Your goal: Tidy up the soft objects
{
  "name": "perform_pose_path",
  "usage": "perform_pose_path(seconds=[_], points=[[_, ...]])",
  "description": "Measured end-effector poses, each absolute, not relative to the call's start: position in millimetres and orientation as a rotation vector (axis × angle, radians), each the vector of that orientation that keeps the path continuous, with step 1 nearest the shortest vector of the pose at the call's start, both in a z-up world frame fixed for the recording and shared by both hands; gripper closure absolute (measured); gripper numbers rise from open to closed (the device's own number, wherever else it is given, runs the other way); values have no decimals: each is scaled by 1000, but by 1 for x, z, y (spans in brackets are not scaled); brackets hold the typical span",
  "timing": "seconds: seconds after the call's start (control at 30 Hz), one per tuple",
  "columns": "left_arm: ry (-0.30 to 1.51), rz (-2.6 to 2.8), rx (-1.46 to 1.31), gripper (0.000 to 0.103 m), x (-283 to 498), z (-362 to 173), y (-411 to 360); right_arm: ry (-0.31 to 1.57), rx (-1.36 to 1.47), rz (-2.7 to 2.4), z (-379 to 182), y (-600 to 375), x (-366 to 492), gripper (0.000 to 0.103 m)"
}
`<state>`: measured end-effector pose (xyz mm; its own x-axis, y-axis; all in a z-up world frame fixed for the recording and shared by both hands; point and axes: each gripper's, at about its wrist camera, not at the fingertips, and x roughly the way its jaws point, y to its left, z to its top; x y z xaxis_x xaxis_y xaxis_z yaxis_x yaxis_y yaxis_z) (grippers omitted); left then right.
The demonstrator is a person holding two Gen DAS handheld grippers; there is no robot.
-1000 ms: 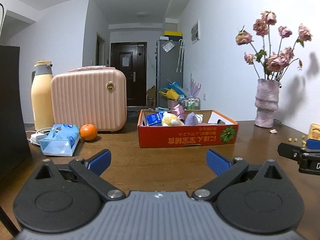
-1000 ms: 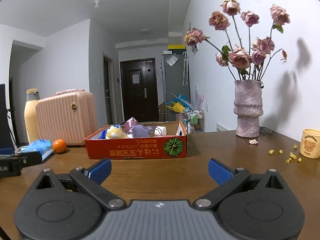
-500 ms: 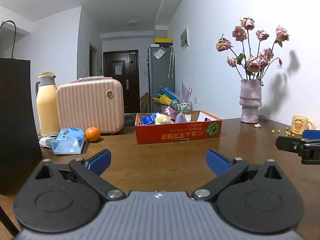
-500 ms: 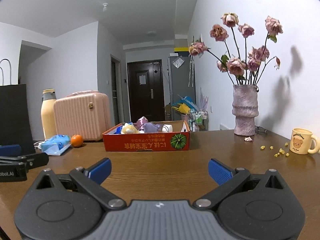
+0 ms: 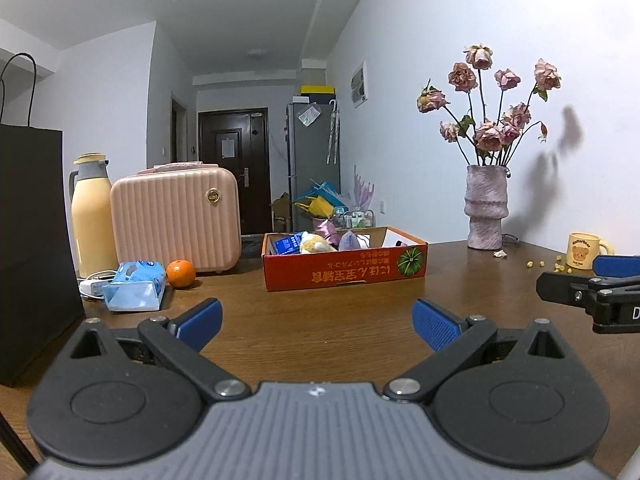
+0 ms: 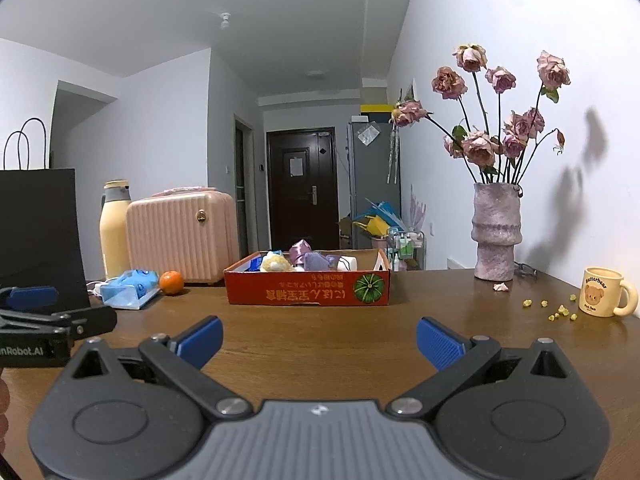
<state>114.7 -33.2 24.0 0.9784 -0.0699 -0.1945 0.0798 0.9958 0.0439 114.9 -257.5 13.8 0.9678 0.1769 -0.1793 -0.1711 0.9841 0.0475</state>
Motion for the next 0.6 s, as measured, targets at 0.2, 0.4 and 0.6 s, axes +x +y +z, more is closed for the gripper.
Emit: perform_pose_path(seconds=[0.2,0.4,0.6], points=[[192,-77,52,0,114,24,-34,172,29,182,16,-256,110,0],[188,-79,54,0,113,25,-34,168,27,186,17,-256,110,0],[186,-80,56,0,112,25,-34,165,25,189,18,-255,109,0]])
